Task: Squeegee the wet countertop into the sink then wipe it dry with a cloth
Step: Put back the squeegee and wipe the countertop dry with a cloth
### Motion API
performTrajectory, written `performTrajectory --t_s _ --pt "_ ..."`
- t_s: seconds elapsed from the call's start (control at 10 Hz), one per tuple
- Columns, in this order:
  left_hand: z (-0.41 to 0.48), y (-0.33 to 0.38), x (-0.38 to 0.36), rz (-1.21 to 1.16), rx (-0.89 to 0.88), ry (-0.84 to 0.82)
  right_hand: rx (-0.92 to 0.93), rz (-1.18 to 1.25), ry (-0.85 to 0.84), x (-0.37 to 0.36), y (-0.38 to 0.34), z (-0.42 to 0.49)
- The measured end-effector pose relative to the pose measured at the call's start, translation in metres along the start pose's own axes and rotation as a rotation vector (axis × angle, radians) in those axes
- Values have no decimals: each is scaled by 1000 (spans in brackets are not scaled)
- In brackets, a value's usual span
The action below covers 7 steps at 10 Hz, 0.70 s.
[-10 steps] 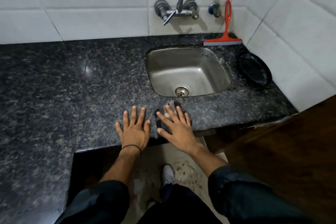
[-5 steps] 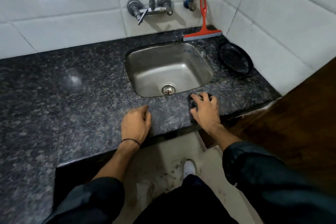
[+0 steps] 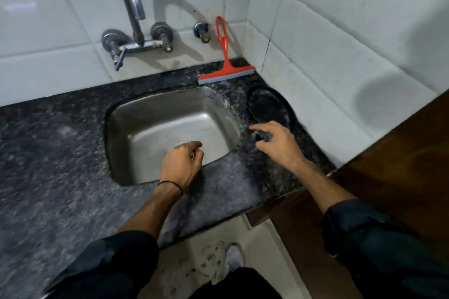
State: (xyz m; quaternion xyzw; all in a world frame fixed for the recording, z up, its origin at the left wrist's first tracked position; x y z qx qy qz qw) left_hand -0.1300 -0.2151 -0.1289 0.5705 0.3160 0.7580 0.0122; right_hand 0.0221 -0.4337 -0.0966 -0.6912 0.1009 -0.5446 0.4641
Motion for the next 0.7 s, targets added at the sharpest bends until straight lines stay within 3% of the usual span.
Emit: performTrajectory --t_s 0.2,0.3,0.4,0.7 --pt "64 25 -10 132 11 78 -22 -52 102 39 28 105" --pt "81 21 -8 196 27 89 -34 -369 -98 31 42 134" --pt "94 16 -4 252 87 89 -136 -497 -373 19 62 146" --pt "116 10 16 419 146 115 -115 -509 -378 21 63 145"
Point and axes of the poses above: each hand's wrist, its own z-axis towards the middle knuckle, its own x-axis out of the back of the hand, y = z × x, the point moved 1 cm from there along z, towards the middle knuckle, and after that the axes turned 6 degrees about z, right-handed, at the moved point
